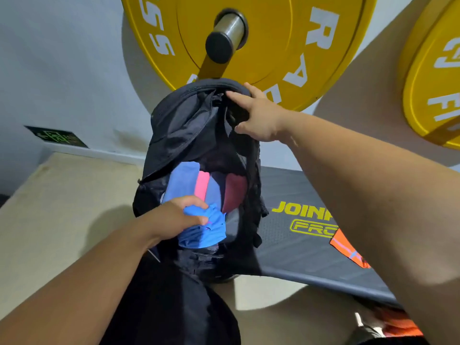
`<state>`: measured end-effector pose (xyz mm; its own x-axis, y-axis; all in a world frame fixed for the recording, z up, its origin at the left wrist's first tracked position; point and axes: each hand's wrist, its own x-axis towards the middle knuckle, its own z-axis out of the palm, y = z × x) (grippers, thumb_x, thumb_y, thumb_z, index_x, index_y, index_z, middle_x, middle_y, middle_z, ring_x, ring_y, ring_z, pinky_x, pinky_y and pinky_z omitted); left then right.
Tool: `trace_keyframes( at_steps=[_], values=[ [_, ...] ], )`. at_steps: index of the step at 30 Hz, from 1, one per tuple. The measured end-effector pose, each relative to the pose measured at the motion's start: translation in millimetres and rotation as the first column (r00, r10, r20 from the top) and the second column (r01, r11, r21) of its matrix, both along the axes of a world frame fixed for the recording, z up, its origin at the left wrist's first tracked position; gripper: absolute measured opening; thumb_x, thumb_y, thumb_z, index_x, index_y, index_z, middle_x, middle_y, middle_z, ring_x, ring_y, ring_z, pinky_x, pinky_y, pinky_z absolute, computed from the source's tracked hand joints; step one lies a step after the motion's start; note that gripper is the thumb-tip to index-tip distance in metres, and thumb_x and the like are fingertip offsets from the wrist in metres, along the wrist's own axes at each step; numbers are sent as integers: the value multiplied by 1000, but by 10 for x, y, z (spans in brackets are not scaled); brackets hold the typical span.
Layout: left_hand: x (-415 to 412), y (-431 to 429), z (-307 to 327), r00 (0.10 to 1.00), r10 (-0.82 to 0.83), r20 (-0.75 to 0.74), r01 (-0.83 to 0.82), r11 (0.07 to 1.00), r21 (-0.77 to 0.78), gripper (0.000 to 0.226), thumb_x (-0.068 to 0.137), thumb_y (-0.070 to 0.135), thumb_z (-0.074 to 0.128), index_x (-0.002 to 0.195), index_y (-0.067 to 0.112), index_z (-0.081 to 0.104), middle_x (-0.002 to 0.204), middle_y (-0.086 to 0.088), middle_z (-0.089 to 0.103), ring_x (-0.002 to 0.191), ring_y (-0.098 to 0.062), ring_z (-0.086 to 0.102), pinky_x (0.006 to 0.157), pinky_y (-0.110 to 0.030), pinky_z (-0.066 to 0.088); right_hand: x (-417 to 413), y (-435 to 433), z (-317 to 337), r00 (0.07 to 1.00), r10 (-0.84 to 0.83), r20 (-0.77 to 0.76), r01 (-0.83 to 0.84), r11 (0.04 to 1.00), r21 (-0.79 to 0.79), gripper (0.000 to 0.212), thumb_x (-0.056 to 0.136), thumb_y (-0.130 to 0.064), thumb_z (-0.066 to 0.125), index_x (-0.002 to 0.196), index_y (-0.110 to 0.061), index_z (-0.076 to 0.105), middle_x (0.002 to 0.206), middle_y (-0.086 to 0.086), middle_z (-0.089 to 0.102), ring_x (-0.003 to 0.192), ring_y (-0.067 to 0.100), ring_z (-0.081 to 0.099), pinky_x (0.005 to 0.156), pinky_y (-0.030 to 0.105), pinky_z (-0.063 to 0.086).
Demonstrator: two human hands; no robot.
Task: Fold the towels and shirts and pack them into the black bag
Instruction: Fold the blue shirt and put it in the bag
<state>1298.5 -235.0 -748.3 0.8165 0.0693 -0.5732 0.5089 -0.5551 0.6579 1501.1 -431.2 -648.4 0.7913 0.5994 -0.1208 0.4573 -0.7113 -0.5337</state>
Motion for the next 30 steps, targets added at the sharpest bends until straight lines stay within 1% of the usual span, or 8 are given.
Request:
trace_keyframes(
  at_steps=[3,8,13,16,20,25,28,30],
  values=[
    [273,91,33,999,44,-9,-45,996,-72,23,84,28,77,102,40,70,117,2,63,107,-18,64,89,-29,50,2,12,-81,999,37,-1,-37,998,47,78,94,-26,62,157,-36,19,165,-3,-12,151,24,14,111,32,32],
    [923,197,-148,984,-104,147,75,979,188,34,78,24,81,102,43,67,115,2,63,98,-27,66,79,-39,57,-30,-75,-204,997,66,30,-68,994,88,79,91,-25,64,157,-36,21,165,-4,-7,151,21,15,111,24,25],
    [1192,264,-427,961,-77,267,20,978,209,42,78,10,79,105,40,64,121,6,63,101,-21,65,85,-32,54,-22,-138,-243,996,81,44,-85,991,100,82,90,-21,65,156,-39,21,165,-7,-9,151,21,16,106,21,28],
    [1241,237,-537,933,37,358,-89,987,131,44,82,11,77,104,47,61,118,5,63,95,-29,66,84,-47,56,-39,-151,-319,995,71,66,-80,987,138,85,88,-16,67,156,-40,21,165,-5,-10,152,22,12,109,22,29],
    [1244,255,-644,897,128,423,-143,990,4,36,85,12,75,110,35,64,115,1,67,98,-22,67,85,-38,55,-39,-205,-465,995,77,69,-86,987,138,91,87,-11,65,155,-46,15,165,1,-11,153,25,10,114,28,30],
    [1211,334,-614,951,241,195,-148,906,-395,37,89,2,69,113,29,63,116,-7,70,101,-21,72,95,-45,55,-29,-199,-525,996,64,60,-74,981,177,88,89,-8,61,155,-46,16,164,3,-2,151,27,14,118,31,26],
    [1217,435,-729,944,-67,323,35,994,104,43,84,8,75,113,39,64,122,1,61,99,-18,62,100,-36,48,-36,-188,-512,997,59,53,-68,981,180,87,90,-6,59,155,-45,17,163,0,0,150,27,18,114,26,28],
    [1222,401,-751,924,-251,290,90,876,473,45,87,21,74,125,40,61,123,-1,48,99,-20,58,98,-35,48,-47,-190,-510,997,58,55,-67,981,181,87,89,-5,59,155,-45,17,163,-1,1,149,27,20,112,24,29]
  ],
)
